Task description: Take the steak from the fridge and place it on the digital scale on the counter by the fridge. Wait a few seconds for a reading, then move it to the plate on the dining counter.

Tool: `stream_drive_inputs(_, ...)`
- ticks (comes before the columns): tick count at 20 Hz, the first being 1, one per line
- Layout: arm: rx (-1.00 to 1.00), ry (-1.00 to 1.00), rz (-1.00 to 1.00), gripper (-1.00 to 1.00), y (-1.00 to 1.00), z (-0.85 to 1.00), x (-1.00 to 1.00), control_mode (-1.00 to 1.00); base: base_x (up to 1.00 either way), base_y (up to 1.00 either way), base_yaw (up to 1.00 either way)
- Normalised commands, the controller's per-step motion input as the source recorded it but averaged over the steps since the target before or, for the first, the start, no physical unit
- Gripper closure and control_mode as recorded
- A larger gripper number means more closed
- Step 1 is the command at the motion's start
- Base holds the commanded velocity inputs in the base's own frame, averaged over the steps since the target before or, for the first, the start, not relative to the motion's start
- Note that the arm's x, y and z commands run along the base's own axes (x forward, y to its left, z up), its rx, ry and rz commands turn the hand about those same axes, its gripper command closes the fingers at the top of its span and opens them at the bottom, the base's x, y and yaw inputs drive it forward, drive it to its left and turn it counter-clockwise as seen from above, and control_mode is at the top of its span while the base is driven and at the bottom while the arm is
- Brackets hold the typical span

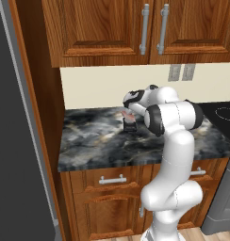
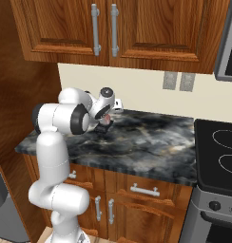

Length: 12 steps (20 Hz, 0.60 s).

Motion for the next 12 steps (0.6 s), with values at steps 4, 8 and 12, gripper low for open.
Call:
stream_drive_inputs(4,0.00,0.00,0.00,-1.00,0.00,0.00,0.00,-1.00,0.00,0.00,0.00)
stream_drive_inputs(8,0.00,0.00,0.00,-1.00,0.00,0.00,0.00,-1.00,0.00,0.00,0.00)
stream_drive_inputs(12,0.00,0.00,0.00,-1.00,0.00,0.00,0.00,-1.00,0.00,0.00,0.00)
